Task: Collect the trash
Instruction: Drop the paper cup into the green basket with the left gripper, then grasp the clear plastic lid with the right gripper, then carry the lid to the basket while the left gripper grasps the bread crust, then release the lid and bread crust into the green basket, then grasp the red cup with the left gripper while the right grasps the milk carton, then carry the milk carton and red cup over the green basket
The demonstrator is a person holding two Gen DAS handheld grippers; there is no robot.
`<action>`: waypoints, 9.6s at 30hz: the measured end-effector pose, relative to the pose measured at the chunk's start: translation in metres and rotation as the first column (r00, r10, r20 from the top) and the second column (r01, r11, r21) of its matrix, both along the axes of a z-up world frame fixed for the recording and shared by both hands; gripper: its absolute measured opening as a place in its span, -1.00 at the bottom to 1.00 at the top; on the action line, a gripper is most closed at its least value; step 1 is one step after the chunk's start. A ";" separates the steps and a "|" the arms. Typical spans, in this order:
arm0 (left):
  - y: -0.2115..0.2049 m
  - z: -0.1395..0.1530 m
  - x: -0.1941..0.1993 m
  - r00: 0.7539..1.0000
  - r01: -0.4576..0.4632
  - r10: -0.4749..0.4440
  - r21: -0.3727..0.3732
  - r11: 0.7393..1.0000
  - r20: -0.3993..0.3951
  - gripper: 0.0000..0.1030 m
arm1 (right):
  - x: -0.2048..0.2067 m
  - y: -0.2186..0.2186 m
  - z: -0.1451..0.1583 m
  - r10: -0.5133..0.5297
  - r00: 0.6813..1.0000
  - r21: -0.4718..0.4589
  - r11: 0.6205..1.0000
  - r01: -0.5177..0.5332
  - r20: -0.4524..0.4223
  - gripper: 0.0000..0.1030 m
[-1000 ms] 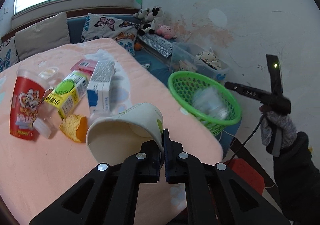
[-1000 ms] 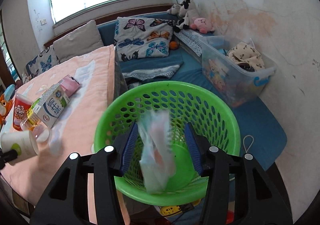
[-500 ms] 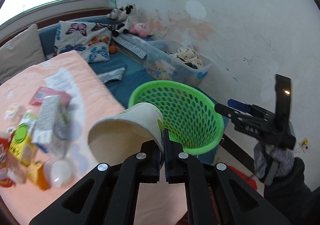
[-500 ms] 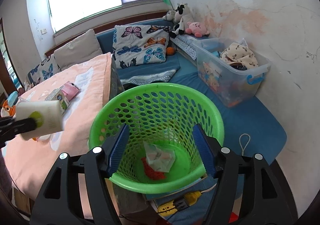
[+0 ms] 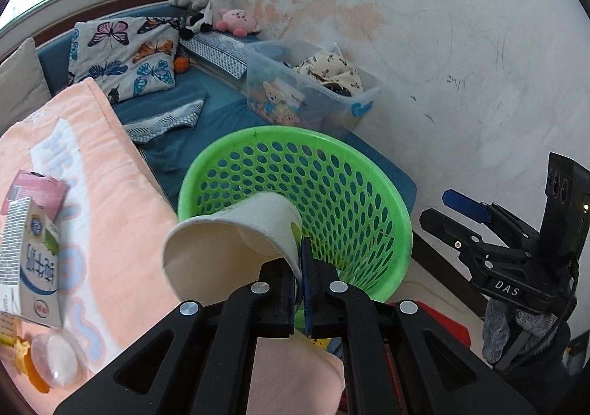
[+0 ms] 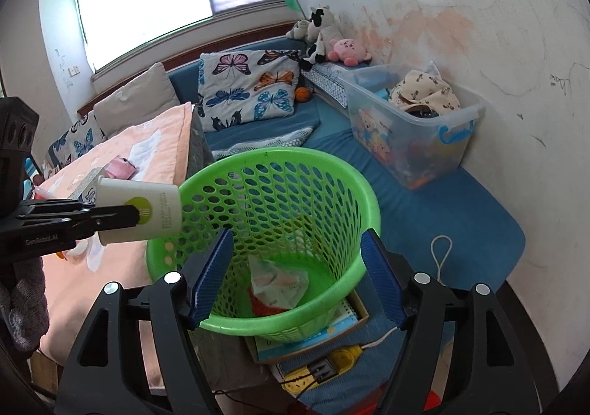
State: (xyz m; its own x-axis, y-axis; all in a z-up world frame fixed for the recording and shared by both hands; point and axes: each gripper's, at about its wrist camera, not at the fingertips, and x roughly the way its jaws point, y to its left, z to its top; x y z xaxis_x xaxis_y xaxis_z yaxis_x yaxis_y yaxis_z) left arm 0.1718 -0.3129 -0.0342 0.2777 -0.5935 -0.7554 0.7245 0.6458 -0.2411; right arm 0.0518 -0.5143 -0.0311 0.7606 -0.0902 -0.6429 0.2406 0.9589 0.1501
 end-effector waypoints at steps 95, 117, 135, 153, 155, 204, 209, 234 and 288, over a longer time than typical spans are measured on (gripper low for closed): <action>0.240 -0.039 0.004 0.907 -0.411 0.401 0.070 0.909 0.124 -0.26 | 0.093 0.239 -0.034 0.514 0.851 0.006 0.856 -0.517 -0.107 0.15; 0.223 -0.049 0.016 0.923 -0.376 0.360 0.109 0.920 0.136 -0.84 | 0.070 0.186 -0.025 0.393 0.916 0.028 0.920 -0.392 -0.078 0.15; 0.156 0.007 -0.011 0.976 -0.199 0.203 -0.060 0.978 0.079 -0.85 | 0.055 0.092 -0.009 0.196 0.978 -0.022 0.980 -0.198 -0.071 0.15; 0.031 0.020 0.010 0.995 -0.050 0.052 -0.029 0.998 0.082 -0.85 | 0.053 0.022 -0.038 0.086 0.989 0.008 0.996 -0.085 -0.120 0.21; 0.019 0.018 0.010 0.996 -0.038 0.040 -0.025 0.999 0.075 -0.85 | 0.051 0.019 -0.039 0.087 0.990 0.025 0.996 -0.085 -0.112 0.26; 0.224 0.040 0.032 0.843 -0.491 0.463 0.040 0.870 0.275 0.20 | 0.079 0.146 0.006 0.320 0.946 0.033 0.947 -0.319 -0.050 0.41; 0.272 0.039 0.049 0.793 -0.571 0.534 0.054 0.819 0.295 0.28 | 0.103 0.179 0.012 0.376 0.925 0.047 0.926 -0.374 -0.056 0.41; 0.333 -0.001 0.108 0.852 -0.514 0.501 0.067 0.855 0.149 0.43 | 0.231 0.271 0.007 0.429 0.883 0.229 0.894 -0.385 -0.192 0.41; 0.250 0.057 0.031 0.897 -0.380 0.382 -0.055 0.923 0.220 0.34 | 0.146 0.163 0.039 0.302 0.946 0.157 0.946 -0.282 -0.120 0.01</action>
State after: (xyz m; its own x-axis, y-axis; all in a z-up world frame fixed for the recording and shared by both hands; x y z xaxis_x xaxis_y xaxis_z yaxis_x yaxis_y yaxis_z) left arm 0.2028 -0.0629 0.0229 0.6441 -0.4158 -0.6420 0.4591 0.8815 -0.1104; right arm 0.1973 -0.3517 0.0082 0.6411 0.2180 -0.7358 -0.0186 0.9629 0.2691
